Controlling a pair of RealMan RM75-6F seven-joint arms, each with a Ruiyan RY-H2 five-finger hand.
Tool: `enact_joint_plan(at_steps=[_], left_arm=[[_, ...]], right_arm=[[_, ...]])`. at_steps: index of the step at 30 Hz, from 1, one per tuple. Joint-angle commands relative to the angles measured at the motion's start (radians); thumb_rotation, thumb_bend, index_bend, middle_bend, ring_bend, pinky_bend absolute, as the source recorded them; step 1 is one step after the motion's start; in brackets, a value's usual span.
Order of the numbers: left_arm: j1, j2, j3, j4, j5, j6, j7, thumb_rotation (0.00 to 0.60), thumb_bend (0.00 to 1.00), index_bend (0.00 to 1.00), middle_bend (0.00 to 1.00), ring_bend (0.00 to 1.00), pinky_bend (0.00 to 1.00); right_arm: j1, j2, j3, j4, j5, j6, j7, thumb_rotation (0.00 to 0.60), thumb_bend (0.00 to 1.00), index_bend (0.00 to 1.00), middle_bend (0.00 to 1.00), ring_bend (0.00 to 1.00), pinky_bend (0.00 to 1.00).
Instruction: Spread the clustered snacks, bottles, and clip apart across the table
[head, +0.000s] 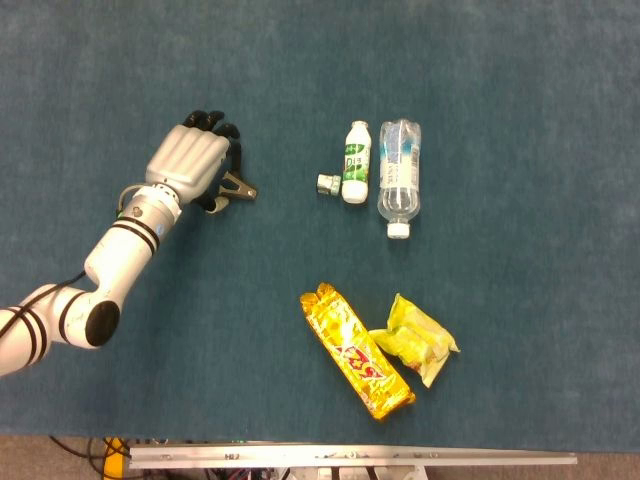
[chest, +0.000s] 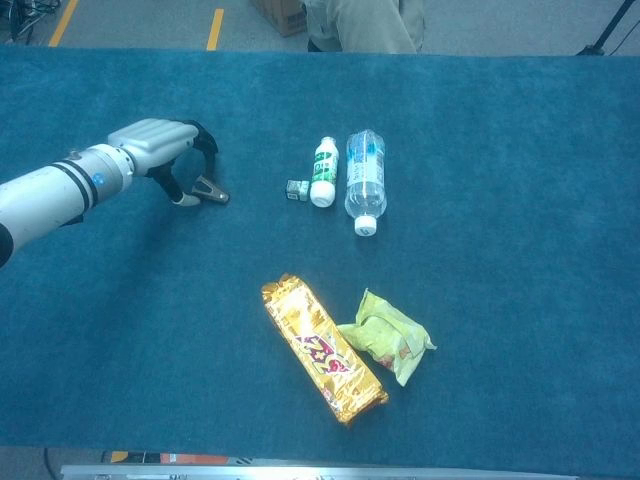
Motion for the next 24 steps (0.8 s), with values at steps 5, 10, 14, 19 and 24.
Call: enact_joint_plan(at_steps=[5,10,14,19,24], left_arm=[[0.005,0.006,-0.005,0.01,0.001,-0.008,-0.016,0.6,0.22,0.47,0.2,0.06,0.07],[0.006,0.021,-0.012,0.017,0.0,-0.011,-0.021,0.6,0.22,0.47,0.2,0.06,0.07],[0.007,0.042,-0.022,0.03,-0.013,-0.015,-0.027,0.6,0.22,0.47,0.2,0.06,0.07],[0.018,0.077,-0.022,0.037,-0.037,-0.022,-0.026,0.6,0.22,0.46,0.2,0.06,0.07],[0.025,0.103,-0.02,0.016,-0.053,-0.033,-0.028,0.6,0.22,0.27,0.16,0.04,0.07]], right_arm=[[0.002,-0.004,0.003,0.001,0.004,-0.002,0.0,0.519,0.08,0.02,0.31,0.14,0.3],[0.003,-0.005,0.005,0.0,0.009,-0.004,-0.002,0.519,0.08,0.02,0.31,0.14,0.3],[0.005,-0.006,0.006,0.001,0.013,-0.008,-0.003,0.518,0.08,0.02,0.31,0.14,0.3],[0.009,-0.01,0.007,0.003,0.017,-0.016,-0.004,0.518,0.08,0.02,0.31,0.14,0.3],[0.014,-0.015,0.009,0.002,0.018,-0.021,-0.008,0.519,0.07,0.02,0.31,0.14,0.3]])
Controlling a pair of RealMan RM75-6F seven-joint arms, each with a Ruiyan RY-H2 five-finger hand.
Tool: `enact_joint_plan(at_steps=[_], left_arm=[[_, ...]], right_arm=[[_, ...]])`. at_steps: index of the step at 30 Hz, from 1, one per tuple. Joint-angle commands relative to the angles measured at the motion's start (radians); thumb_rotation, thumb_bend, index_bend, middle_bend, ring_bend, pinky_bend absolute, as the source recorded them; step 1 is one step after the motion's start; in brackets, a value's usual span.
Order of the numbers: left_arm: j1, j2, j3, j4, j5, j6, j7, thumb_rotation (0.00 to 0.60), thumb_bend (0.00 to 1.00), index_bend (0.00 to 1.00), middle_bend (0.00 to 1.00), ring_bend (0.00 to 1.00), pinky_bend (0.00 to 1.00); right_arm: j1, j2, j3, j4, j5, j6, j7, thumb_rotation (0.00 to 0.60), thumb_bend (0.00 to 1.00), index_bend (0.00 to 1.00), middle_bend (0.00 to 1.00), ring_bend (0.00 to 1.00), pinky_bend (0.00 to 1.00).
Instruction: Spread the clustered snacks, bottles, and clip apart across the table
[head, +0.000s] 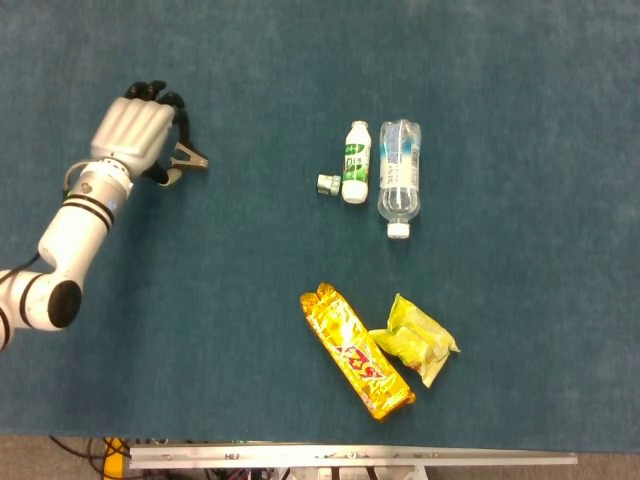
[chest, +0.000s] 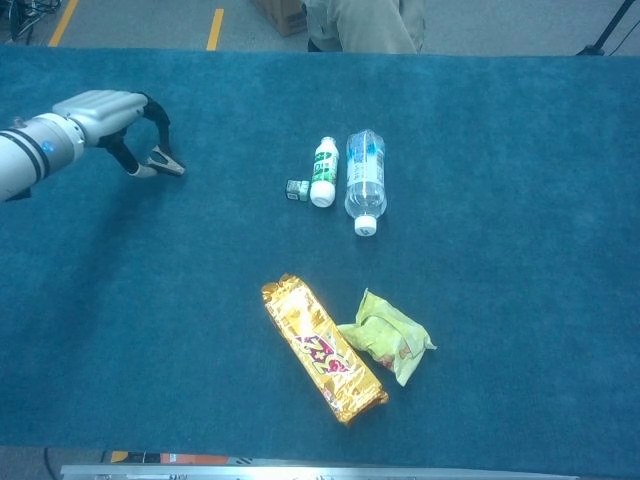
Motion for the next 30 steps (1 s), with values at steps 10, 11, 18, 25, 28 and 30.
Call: enact_joint_plan(at_steps=[10,11,18,25,28,30], left_arm=[[-0.003,0.04,-0.015,-0.123,0.011,0.029,0.005,0.6,0.22,0.16,0.12,0.02,0.07],[-0.004,0.041,-0.019,-0.137,0.013,0.031,0.003,0.6,0.22,0.17,0.12,0.02,0.07],[-0.033,0.021,-0.035,-0.201,-0.002,0.038,0.026,0.6,0.22,0.18,0.12,0.02,0.07],[-0.074,-0.054,-0.046,-0.161,-0.065,0.03,0.064,0.6,0.22,0.22,0.12,0.02,0.07],[-0.087,-0.078,-0.048,-0.146,-0.087,0.026,0.073,0.6,0.22,0.27,0.12,0.02,0.07],[-0.094,-0.091,-0.048,-0.141,-0.092,0.027,0.079,0.6,0.22,0.3,0.13,0.02,0.07]], right_arm=[[0.006,-0.006,0.001,-0.002,0.005,-0.007,-0.007,0.519,0.08,0.02,0.31,0.14,0.3],[0.007,-0.007,0.001,-0.001,0.006,-0.009,-0.007,0.518,0.08,0.02,0.31,0.14,0.3],[0.013,-0.013,0.001,0.002,0.006,-0.019,-0.008,0.519,0.07,0.02,0.31,0.14,0.3],[0.012,-0.013,-0.003,0.004,0.005,-0.022,-0.003,0.519,0.08,0.02,0.31,0.14,0.3],[0.011,-0.012,-0.002,0.005,0.002,-0.019,0.002,0.519,0.08,0.02,0.31,0.14,0.3],[0.011,-0.011,-0.002,0.004,-0.001,-0.019,0.003,0.52,0.08,0.02,0.31,0.14,0.3]])
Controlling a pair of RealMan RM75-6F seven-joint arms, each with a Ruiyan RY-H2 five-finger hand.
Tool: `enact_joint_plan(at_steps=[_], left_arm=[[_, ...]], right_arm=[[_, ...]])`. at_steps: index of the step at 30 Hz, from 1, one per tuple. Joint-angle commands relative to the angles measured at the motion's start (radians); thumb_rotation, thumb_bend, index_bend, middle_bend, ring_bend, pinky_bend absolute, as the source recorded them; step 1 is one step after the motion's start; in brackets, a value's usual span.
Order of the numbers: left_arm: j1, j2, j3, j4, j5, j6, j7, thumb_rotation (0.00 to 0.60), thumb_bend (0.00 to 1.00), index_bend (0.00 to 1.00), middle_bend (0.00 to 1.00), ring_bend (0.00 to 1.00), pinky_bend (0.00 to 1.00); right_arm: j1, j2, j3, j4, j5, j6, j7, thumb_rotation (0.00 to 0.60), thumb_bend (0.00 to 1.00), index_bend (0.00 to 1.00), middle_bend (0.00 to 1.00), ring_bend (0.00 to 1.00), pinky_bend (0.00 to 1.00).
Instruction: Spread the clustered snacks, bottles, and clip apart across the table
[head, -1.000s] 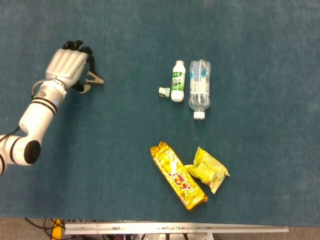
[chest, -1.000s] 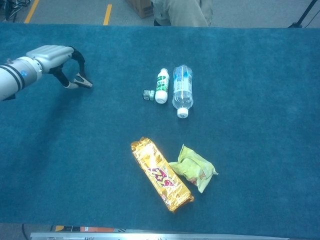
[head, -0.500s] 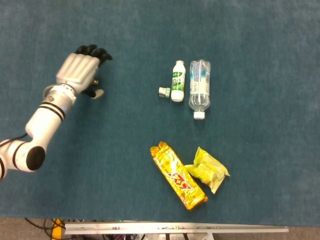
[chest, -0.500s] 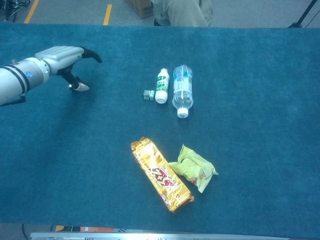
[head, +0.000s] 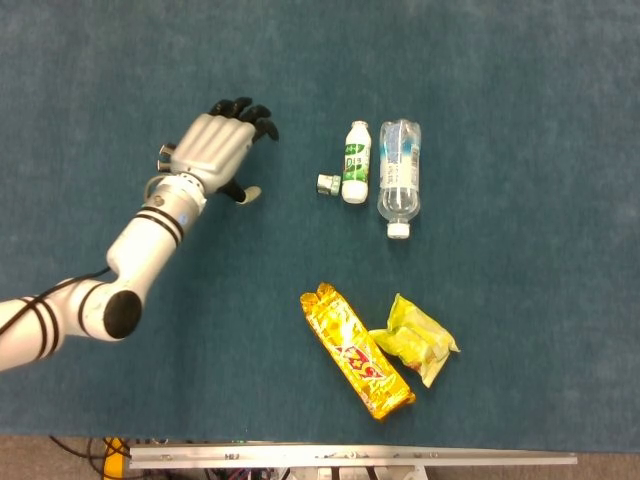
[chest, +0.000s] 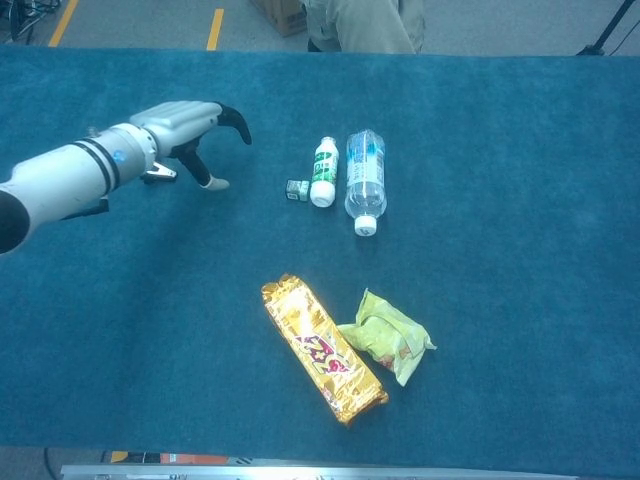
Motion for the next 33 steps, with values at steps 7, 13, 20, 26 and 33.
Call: enact_joint_plan(at_steps=[7,13,20,26,33], left_arm=[[-0.036,-0.069,0.007,0.029,-0.031,-0.002,0.041,0.6,0.22,0.34,0.13,0.02,0.07],[-0.067,-0.124,-0.008,0.076,-0.072,-0.007,0.059,0.6,0.22,0.32,0.13,0.02,0.07],[-0.092,-0.159,-0.022,0.115,-0.123,-0.004,0.081,0.6,0.22,0.27,0.13,0.02,0.07],[-0.097,-0.158,-0.026,0.107,-0.136,0.011,0.091,0.6,0.22,0.24,0.13,0.02,0.07],[-0.077,-0.109,-0.015,0.078,-0.133,0.04,0.097,0.6,0.22,0.18,0.12,0.02,0.07]], right_arm=[[0.006,0.001,-0.001,-0.004,-0.006,-0.008,-0.003,0.518,0.08,0.02,0.31,0.14,0.3],[0.008,0.004,-0.001,-0.006,-0.006,-0.011,-0.002,0.519,0.08,0.02,0.31,0.14,0.3],[0.01,0.006,-0.001,-0.002,-0.005,-0.016,0.007,0.519,0.08,0.02,0.31,0.14,0.3],[0.011,0.005,-0.003,0.004,-0.013,-0.019,0.015,0.519,0.07,0.02,0.31,0.14,0.3],[0.033,0.009,-0.017,0.027,-0.076,-0.041,-0.03,0.522,0.08,0.07,0.31,0.14,0.3]])
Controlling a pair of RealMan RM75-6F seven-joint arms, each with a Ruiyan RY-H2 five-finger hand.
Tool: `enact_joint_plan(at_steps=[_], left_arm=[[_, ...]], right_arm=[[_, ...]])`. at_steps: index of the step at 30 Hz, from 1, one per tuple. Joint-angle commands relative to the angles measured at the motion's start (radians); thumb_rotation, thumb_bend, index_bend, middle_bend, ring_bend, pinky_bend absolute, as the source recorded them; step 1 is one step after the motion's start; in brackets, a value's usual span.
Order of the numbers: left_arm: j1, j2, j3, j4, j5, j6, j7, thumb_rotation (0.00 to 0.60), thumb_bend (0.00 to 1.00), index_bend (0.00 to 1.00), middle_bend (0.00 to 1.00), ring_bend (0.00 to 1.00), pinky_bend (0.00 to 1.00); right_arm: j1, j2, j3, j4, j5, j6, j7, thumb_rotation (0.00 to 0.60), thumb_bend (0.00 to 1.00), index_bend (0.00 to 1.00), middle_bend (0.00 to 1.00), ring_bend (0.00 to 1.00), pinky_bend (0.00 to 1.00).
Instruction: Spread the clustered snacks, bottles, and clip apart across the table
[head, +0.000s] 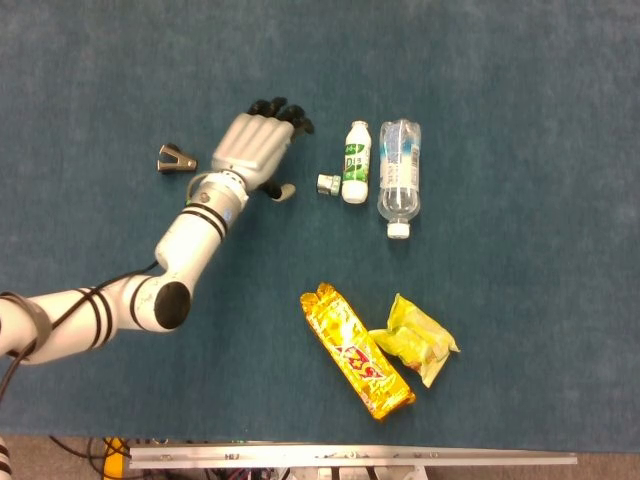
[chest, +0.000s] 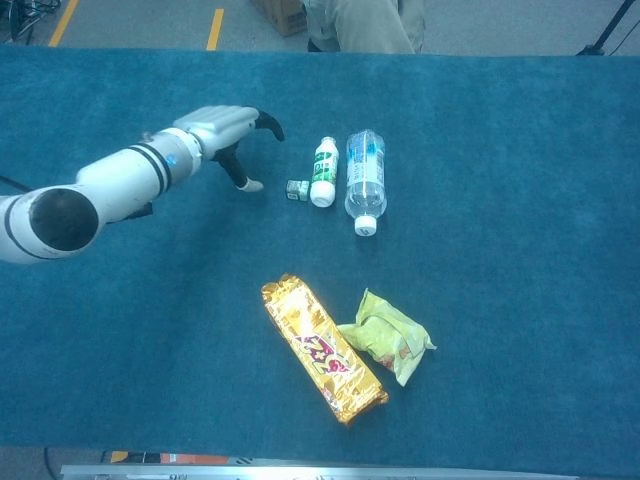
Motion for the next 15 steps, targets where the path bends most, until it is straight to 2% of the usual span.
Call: enact_joint_plan(at_steps=[1,6,11,15], left_arm=[[0.013,0.023,0.002,-0.017,0.005,0.019,-0.002,0.6,0.22,0.17,0.12,0.02,0.07],[0.04,0.072,0.002,-0.064,0.023,0.062,-0.01,0.6,0.22,0.17,0.12,0.02,0.07],[0.071,0.126,0.012,-0.125,0.042,0.11,-0.004,0.6,0.22,0.17,0.12,0.02,0.07],[0.1,0.173,0.018,-0.178,0.057,0.148,-0.006,0.6,0.22,0.17,0.12,0.02,0.07]], right_arm=[[0.016,0.0,-0.009,0.019,-0.05,-0.007,-0.056,0.528,0.08,0.07,0.31,0.14,0.3],[0.073,-0.013,-0.016,0.039,-0.131,-0.063,-0.17,0.596,0.09,0.07,0.3,0.14,0.3],[0.166,-0.042,0.002,0.05,-0.145,-0.176,-0.239,0.6,0.09,0.07,0.29,0.14,0.3],[0.252,-0.101,0.032,0.081,-0.134,-0.261,-0.317,0.6,0.09,0.07,0.28,0.15,0.3]])
